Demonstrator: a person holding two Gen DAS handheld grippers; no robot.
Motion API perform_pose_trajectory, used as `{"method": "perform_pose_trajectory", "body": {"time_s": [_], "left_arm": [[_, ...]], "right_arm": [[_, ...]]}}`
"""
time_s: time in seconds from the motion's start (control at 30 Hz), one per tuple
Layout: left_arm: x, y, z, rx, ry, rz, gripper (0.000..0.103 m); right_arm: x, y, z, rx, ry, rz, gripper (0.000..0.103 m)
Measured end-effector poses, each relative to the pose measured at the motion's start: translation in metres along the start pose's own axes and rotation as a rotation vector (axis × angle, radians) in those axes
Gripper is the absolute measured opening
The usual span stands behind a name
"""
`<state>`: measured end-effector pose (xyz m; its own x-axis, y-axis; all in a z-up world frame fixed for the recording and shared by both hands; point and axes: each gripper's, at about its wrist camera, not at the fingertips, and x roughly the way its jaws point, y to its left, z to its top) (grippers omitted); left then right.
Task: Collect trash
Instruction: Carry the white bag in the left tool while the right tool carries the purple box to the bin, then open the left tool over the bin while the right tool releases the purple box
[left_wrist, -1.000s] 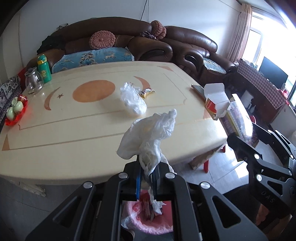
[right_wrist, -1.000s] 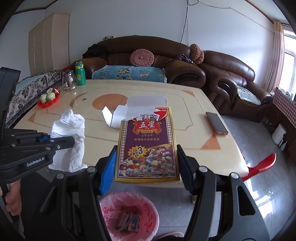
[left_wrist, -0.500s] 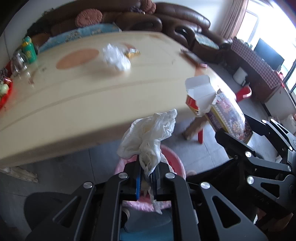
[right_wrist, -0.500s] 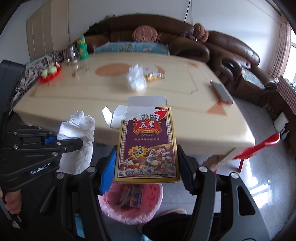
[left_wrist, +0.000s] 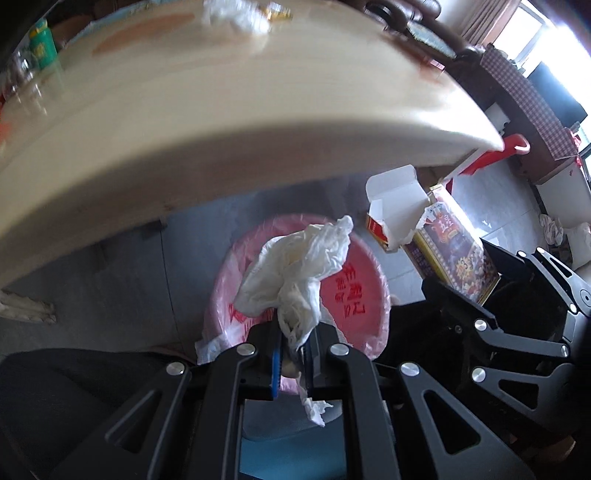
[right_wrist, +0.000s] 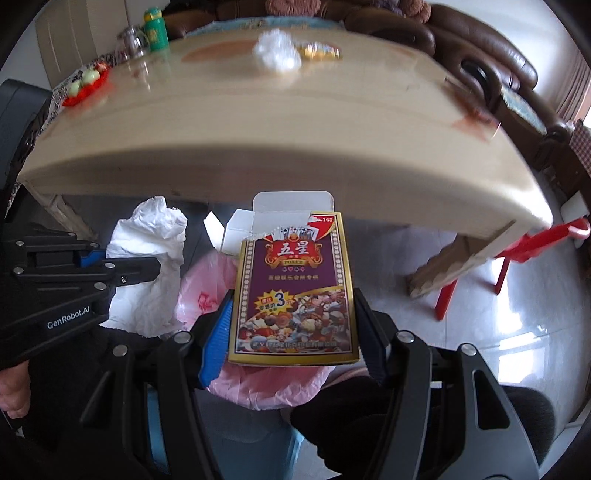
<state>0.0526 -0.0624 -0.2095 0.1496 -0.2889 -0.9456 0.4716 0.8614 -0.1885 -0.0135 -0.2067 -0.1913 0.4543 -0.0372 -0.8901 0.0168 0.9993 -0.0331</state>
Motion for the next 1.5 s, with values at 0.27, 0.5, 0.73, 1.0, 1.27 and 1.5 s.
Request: {"method": "perform_pose_trajectory", "body": {"time_s": [0.27,0.5,0.73,1.0,1.27,1.5], "left_arm": [[0.044,0.010,0.004,-0.028,0.097,-0.025,0.009],[0.078,0.023,0.005,-0.047,0.165,-0.027,0.010],[0.108,0.031,0.001,-0.076,0.234,-0.047,0.010],[0.128,0.036,0.006,-0.088,0.271,-0.045,0.010],[0.134,0.029,0.010,-0.070,0.280,-0.039,0.024],[0.134,0.029,0.010,-0.059,0.267,-0.025,0.045]], "right_arm": [[0.039,0.001,-0.005,-0.006,0.093,0.014,0.060],[0.073,0.001,-0.014,-0.008,0.175,0.037,0.060],[0.098,0.007,-0.017,-0.027,0.238,0.047,0.060],[0.115,0.006,-0.021,-0.031,0.283,0.051,0.060],[0.122,0.005,-0.020,-0.034,0.293,0.062,0.061],[0.121,0.003,-0.018,-0.023,0.275,0.064,0.074]]}}
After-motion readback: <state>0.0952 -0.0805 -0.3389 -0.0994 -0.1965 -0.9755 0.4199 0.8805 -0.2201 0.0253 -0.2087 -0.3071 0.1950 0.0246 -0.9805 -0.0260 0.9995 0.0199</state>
